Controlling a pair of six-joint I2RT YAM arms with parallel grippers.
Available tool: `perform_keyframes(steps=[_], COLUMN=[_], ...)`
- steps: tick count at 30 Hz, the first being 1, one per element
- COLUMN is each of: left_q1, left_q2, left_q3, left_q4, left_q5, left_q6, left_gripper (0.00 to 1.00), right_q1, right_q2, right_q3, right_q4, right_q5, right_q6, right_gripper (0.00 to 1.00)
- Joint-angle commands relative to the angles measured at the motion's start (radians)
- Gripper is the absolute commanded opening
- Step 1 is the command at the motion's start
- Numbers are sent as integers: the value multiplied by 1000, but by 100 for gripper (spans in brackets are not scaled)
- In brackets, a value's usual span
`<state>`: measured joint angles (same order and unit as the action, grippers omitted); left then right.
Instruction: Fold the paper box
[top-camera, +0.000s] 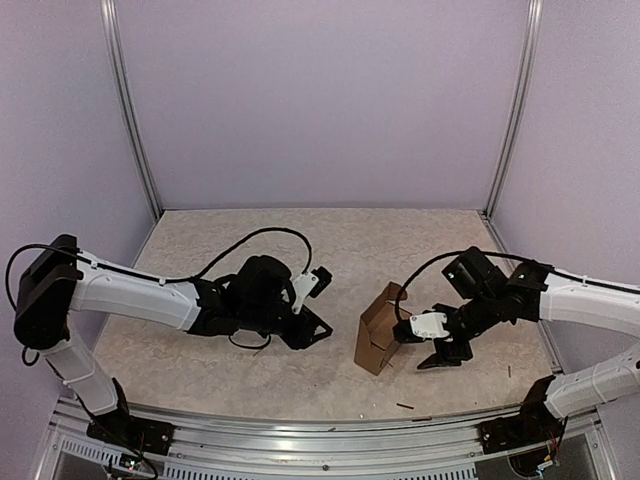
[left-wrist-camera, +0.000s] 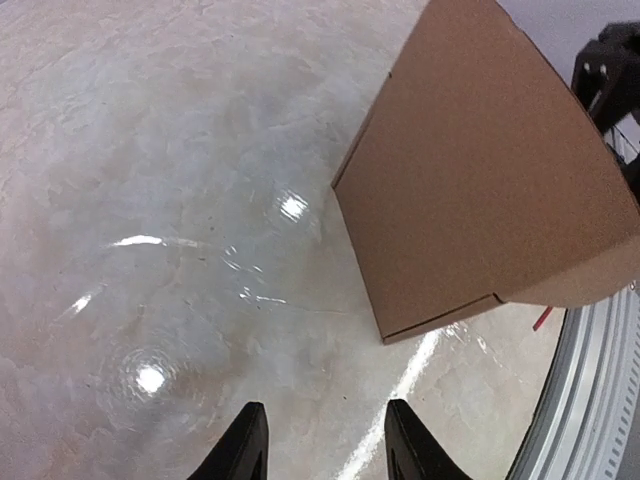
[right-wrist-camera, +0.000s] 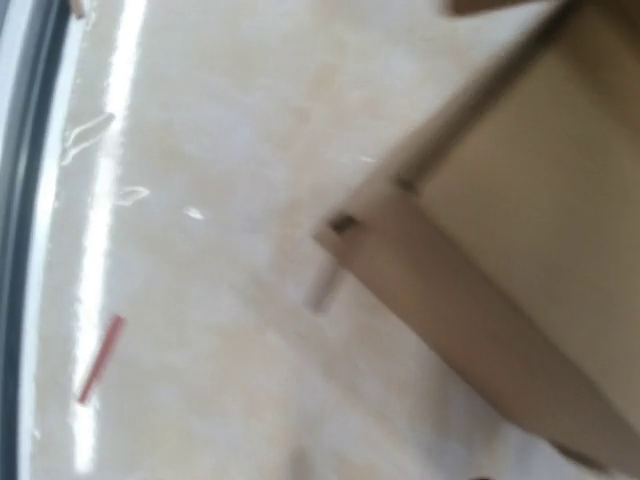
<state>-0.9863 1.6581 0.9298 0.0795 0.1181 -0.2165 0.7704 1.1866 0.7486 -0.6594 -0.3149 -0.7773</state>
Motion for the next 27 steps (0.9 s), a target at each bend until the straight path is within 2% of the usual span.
perform_keyframes(steps=[1,5,6,7,8,9,14,15,18,20,27], left_q1=[-36,-68,-73,-78,-81,-85,-106,-105,-104,-106,-105], left_q2=[-8,23,44,58,78,103,157,160,165,174,205], left_q3=[-54,-34,-24,-12,1,14,48,47,54,64,108], left_q4=[21,84,100,113,121,125,123,125,132,133,131], left_q5=[44,55,54,56,64,70,73,71,68,68,57], left_q6=[56,62,58,56,54,56,84,84,88,88,100], left_gripper=[40,40,40,40,40,40,41,41,41,41,41], right_q1=[-96,-273,-312,-327,-331,-332,-336,-336,-335,-335,-282], right_q2=[-73,-104,-109,-107,-97,-76,-25,-15,45,81,155], right_q3=[46,142,148,145,140,141,144,152,179,189,186], right_q4=[-92,-17,31,90,132,143,205,220,206,203,227], right_q5=[2,-83,-83,-48,-23,-35,-183,-169,-116,-119,-136], right_q6=[14,126,179,252,304,319,334,333,254,232,236], right_gripper=[62,61,64,72,90,98,100,97,75,67,60])
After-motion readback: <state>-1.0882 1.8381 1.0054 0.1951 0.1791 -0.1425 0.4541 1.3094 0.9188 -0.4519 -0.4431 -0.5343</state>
